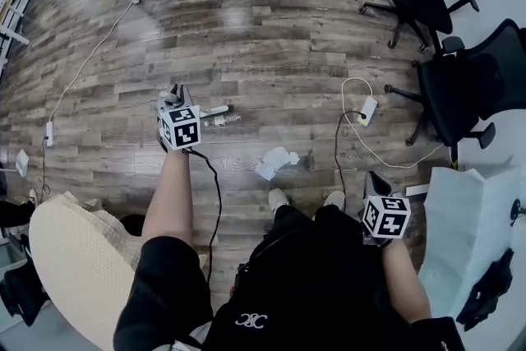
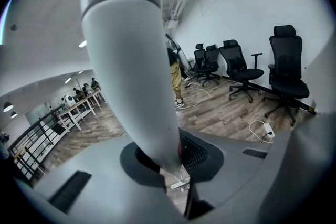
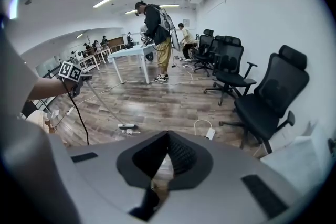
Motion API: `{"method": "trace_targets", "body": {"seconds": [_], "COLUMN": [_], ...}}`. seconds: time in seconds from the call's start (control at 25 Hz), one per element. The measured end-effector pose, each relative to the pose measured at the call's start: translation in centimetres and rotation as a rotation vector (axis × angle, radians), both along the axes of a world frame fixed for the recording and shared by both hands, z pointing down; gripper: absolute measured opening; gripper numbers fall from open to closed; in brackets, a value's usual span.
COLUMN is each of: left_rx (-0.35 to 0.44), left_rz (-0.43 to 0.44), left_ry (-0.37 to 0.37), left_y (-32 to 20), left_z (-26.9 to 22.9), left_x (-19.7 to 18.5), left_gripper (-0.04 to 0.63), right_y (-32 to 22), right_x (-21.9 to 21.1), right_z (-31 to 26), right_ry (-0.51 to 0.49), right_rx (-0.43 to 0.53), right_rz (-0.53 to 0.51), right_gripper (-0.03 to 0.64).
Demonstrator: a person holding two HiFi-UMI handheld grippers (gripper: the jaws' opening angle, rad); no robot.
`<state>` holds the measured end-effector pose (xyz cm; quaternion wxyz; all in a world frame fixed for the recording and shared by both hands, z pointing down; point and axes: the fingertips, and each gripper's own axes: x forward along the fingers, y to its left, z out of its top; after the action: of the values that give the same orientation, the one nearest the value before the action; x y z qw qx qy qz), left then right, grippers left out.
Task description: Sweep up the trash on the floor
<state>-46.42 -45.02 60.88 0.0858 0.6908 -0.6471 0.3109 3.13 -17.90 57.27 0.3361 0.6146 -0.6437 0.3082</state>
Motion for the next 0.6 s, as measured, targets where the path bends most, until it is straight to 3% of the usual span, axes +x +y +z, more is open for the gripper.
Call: {"method": "trace_targets", "body": {"seconds": [0.28, 0.6], "left_rx": [-0.041, -0.073], "left_rz": [-0.029, -0.159], "left_ry": [0.038, 0.108], "left_y": [4.6, 9.7], "left_z": [1.5, 2.0], "left_x": [2.9, 6.4], "left_gripper": [0.049, 0.049], "right_y": [-0.9, -2.0], "right_x": [-1.0, -1.8], "right_z": [0.4, 0.9], "right_ry": [-0.01, -0.055], "right_rx": [0.001, 0.008], "right_rz": [-0.043, -0.142], "right_gripper": [0.014, 0.014]}}
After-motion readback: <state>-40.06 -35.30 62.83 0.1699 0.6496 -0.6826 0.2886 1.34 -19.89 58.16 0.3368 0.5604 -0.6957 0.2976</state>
